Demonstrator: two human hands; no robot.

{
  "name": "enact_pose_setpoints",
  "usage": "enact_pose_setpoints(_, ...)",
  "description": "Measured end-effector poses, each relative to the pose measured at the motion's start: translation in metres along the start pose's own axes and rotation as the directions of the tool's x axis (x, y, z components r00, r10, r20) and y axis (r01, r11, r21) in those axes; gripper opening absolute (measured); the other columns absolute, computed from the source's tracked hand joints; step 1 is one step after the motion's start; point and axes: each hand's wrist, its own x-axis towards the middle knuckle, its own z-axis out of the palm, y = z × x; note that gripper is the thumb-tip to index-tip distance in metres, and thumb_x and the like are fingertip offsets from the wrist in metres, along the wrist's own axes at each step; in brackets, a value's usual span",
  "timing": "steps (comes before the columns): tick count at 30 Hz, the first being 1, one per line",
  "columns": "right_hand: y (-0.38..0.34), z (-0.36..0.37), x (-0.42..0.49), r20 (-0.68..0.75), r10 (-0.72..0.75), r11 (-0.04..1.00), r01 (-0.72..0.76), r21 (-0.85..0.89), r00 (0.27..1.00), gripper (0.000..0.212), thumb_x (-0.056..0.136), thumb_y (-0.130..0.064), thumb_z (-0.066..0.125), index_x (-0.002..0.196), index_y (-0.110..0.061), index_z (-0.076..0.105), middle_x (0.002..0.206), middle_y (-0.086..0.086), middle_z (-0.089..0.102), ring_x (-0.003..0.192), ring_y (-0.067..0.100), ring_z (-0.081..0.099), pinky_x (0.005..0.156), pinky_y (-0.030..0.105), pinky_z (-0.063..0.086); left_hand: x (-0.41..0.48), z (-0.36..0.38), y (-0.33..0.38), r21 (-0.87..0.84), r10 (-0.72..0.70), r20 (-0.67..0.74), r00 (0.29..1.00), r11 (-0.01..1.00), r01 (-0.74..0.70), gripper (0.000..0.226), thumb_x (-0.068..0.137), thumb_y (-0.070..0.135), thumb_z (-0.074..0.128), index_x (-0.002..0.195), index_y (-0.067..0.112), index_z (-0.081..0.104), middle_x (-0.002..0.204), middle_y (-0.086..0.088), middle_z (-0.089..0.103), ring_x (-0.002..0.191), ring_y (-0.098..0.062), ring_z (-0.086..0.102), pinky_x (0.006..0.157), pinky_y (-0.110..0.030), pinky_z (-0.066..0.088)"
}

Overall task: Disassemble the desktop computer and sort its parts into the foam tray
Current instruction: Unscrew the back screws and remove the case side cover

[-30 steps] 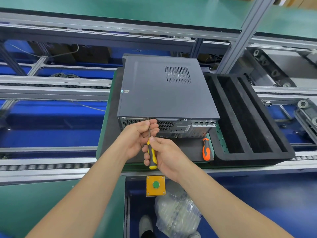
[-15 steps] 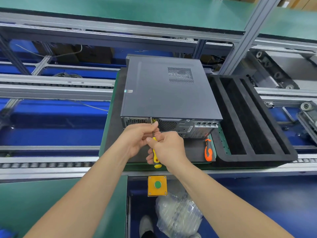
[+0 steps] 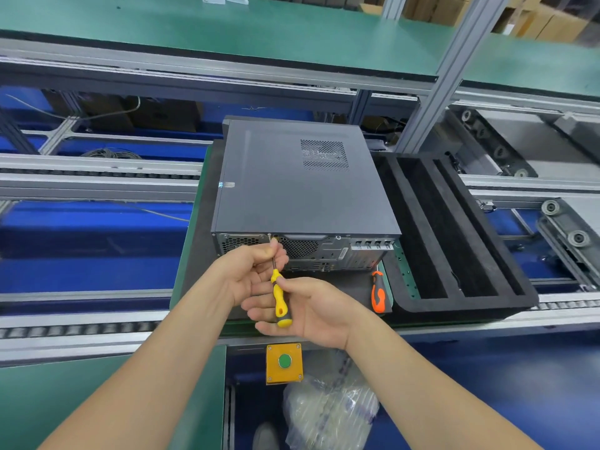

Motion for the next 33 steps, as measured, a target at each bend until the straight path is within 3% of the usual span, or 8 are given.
enact_pose_setpoints(3, 0.001, -0.001, 0.005, -0.051, -0.034, 0.999, 0.032, -0.031, 0.998, 0.028, 0.107, -0.02, 0.053, 0.116, 0.003, 0.067, 0.106, 0.023, 0.073, 0.098, 0.031, 0.075, 0.084, 0.046, 0.062, 0.001, -0.001, -0.001, -0.056, 0.01, 0.028, 1.0, 0.998, -0.008, 0.01, 0.096, 0.013, 0.067, 0.098, 0.004, 0.071, 0.08, -0.006, 0.077, 0.068, -0.013, 0.076, 0.057, -0.024, 0.061)
enact_pose_setpoints(9, 0.007, 0.01, 0.022, -0.418, -0.194, 0.917, 0.013, -0.399, 0.888, 0.015, 0.09, -0.012, 0.079, 0.092, 0.001, 0.073, 0.08, 0.022, 0.075, 0.073, 0.035, 0.077, 0.067, 0.047, 0.065, 0.0, -0.005, -0.006, -0.076, 0.072, 0.05, 0.996, 0.995, -0.069, 0.016, 0.098, 0.01, 0.063, 0.106, -0.002, 0.07, 0.087, -0.01, 0.079, 0.077, -0.017, 0.078, 0.063, -0.024, 0.061)
enact_pose_setpoints(14, 0.005, 0.012, 0.021, -0.521, -0.347, 0.798, -0.046, -0.6, 0.78, 0.035, 0.072, -0.028, 0.094, 0.07, -0.012, 0.063, 0.061, 0.009, 0.072, 0.055, 0.023, 0.074, 0.05, 0.034, 0.06, -0.001, -0.002, -0.007, -0.09, 0.092, 0.062, 0.994, 0.992, -0.087, 0.018, 0.1, 0.01, 0.06, 0.109, -0.004, 0.069, 0.097, -0.015, 0.079, 0.086, -0.022, 0.078, 0.067, -0.027, 0.063)
enact_pose_setpoints(18, 0.003, 0.008, 0.024, -0.555, -0.497, 0.609, -0.188, -0.771, 0.667, 0.051, 0.061, -0.043, 0.094, 0.063, -0.023, 0.047, 0.063, -0.005, 0.063, 0.059, 0.015, 0.059, 0.06, 0.038, 0.057, -0.001, 0.002, -0.008, -0.067, 0.102, 0.063, 0.993, 0.993, -0.098, 0.019, 0.103, 0.007, 0.055, 0.111, -0.005, 0.068, 0.101, -0.018, 0.078, 0.089, -0.026, 0.078, 0.069, -0.03, 0.064)
enact_pose_setpoints(21, 0.004, 0.011, 0.028, -0.584, -0.502, 0.589, -0.242, -0.771, 0.638, 0.043, 0.064, -0.046, 0.089, 0.069, -0.023, 0.053, 0.074, -0.003, 0.067, 0.073, 0.019, 0.064, 0.07, 0.043, 0.058, -0.003, 0.0, -0.008, 0.013, 0.133, 0.017, 0.991, 0.991, -0.133, 0.023, 0.099, 0.012, 0.064, 0.113, -0.005, 0.069, 0.101, -0.018, 0.078, 0.091, -0.027, 0.078, 0.072, -0.031, 0.064)
enact_pose_setpoints(26, 0.007, 0.01, 0.031, -0.588, -0.454, 0.655, -0.197, -0.729, 0.669, 0.04, 0.065, -0.052, 0.084, 0.068, -0.023, 0.057, 0.069, -0.007, 0.064, 0.068, 0.017, 0.06, 0.065, 0.039, 0.054, -0.01, 0.003, -0.007, 0.171, 0.205, -0.077, 0.976, 0.967, -0.19, 0.04, 0.072, 0.023, 0.087, 0.098, -0.005, 0.074, 0.085, -0.016, 0.077, 0.073, -0.021, 0.077, 0.061, -0.023, 0.059)
enact_pose_setpoints(29, 0.008, 0.013, 0.032, -0.517, -0.379, 0.771, -0.047, -0.635, 0.767, 0.035, 0.07, -0.055, 0.081, 0.084, -0.024, 0.072, 0.075, -0.008, 0.069, 0.075, 0.016, 0.064, 0.064, 0.033, 0.051, -0.009, 0.005, -0.003, 0.235, 0.225, -0.105, 0.969, 0.952, -0.196, 0.025, 0.082, 0.012, 0.083, 0.096, -0.006, 0.074, 0.078, -0.014, 0.076, 0.064, -0.019, 0.074, 0.056, -0.023, 0.058)
enact_pose_setpoints(33, 0.001, 0.002, 0.023, -0.329, -0.065, 0.979, -0.003, -0.202, 0.942, 0.036, 0.091, -0.042, 0.071, 0.108, -0.01, 0.07, 0.096, 0.012, 0.069, 0.083, 0.028, 0.072, 0.079, 0.042, 0.062, -0.007, -0.003, 0.002, 0.222, 0.174, -0.057, 0.983, 0.962, -0.157, 0.015, 0.094, 0.004, 0.068, 0.104, -0.006, 0.072, 0.081, -0.014, 0.076, 0.067, -0.019, 0.074, 0.06, -0.026, 0.061)
